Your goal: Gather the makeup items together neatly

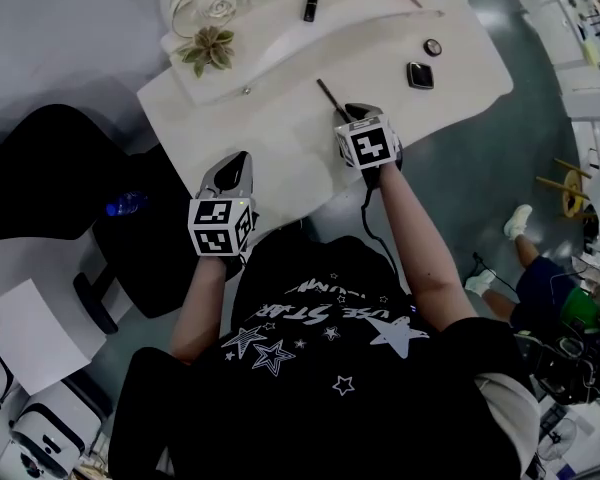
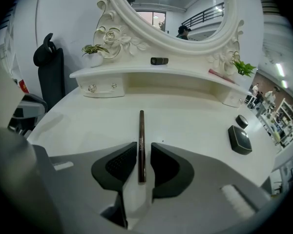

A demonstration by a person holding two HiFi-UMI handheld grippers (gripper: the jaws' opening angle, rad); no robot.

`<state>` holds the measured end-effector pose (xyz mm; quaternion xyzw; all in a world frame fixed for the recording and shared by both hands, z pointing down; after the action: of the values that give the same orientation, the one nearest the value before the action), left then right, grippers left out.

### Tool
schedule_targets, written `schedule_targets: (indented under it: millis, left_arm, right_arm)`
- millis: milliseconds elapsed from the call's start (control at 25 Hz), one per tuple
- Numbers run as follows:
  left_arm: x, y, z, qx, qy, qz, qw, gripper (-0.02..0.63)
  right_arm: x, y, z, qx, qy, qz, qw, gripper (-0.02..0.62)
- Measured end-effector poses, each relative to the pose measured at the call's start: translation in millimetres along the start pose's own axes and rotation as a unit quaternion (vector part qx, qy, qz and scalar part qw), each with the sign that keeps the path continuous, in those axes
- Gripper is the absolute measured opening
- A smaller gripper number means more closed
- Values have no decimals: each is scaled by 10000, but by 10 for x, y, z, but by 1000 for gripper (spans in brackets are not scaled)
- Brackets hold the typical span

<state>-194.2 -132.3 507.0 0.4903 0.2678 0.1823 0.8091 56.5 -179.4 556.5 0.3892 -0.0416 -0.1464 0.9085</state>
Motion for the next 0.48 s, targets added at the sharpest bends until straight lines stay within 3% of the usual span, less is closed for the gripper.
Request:
schedule_targets:
  millis: [320,480]
  left_arm:
    - [85,-64,31,38,220,61,9997,2]
    - [169,-125,27,156,233,54,9996,2]
  right_arm:
    - [130,-75,-323,475,194,423,9978,339]
    - [364,-102,-564,843,541,722,9923,412]
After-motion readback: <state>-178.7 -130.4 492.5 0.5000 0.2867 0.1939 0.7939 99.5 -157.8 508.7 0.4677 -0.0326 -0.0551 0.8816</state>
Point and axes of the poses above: the fingertips, and each gripper's own axes: z forward along the fingers, x to its right, y out of its underside, the point moved 5 cm from there along -z, backward along the fingers, and after that the axes turned 12 degrees about x, right-handed, at the moved point
